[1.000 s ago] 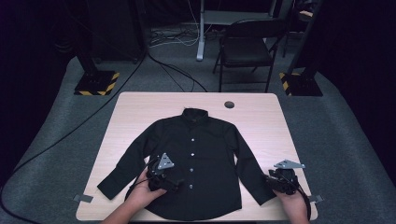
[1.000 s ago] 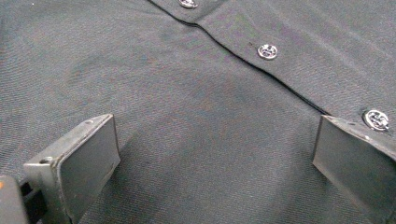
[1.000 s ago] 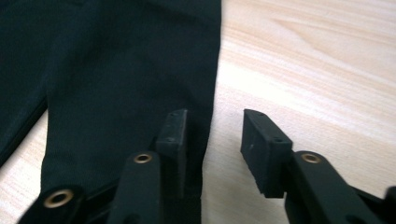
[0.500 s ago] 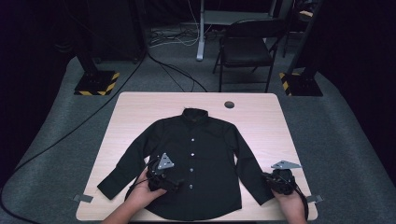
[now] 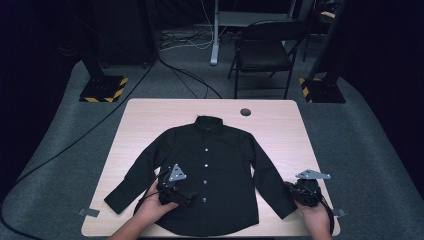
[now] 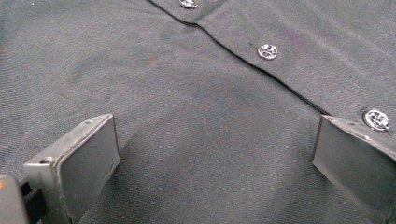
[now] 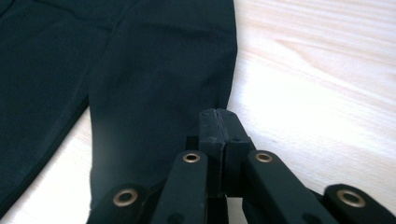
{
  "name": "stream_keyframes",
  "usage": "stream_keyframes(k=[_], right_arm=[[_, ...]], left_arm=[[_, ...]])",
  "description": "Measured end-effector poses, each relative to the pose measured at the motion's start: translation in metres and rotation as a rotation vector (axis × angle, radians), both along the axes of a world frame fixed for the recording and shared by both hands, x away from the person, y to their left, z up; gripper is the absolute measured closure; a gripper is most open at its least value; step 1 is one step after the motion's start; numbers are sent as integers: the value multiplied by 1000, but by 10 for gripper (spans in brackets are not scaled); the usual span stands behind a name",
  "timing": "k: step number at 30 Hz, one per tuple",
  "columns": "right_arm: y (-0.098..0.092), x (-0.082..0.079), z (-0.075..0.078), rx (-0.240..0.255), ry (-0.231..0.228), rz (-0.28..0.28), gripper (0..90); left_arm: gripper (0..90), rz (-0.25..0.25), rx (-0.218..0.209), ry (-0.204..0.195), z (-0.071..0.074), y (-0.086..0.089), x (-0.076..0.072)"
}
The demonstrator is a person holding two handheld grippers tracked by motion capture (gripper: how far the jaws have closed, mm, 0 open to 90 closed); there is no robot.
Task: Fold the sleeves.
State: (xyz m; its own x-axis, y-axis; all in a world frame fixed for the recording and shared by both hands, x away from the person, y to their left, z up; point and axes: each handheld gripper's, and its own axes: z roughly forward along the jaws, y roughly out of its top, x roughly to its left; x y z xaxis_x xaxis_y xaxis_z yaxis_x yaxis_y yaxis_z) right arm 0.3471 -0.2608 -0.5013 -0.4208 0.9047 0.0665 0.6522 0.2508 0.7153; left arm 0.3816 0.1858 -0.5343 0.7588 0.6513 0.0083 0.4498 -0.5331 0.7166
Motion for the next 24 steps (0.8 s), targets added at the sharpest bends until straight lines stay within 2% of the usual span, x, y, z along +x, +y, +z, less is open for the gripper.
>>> stream_keyframes(k=[5,16,20,24], right_arm=[[-5,0,9,16,-11,-1,895],[-6,0,37,23,-65,18,896],[-3,-1,42,13,-75,28,896],[3,-2,47,-24,-89,43,897]], left_arm=[[3,0,0,0,0,0,0],[3,1,-2,0,0,0,0],[3,1,-2,-1,0,0,0],[3,1,-2,-1,0,0,0]])
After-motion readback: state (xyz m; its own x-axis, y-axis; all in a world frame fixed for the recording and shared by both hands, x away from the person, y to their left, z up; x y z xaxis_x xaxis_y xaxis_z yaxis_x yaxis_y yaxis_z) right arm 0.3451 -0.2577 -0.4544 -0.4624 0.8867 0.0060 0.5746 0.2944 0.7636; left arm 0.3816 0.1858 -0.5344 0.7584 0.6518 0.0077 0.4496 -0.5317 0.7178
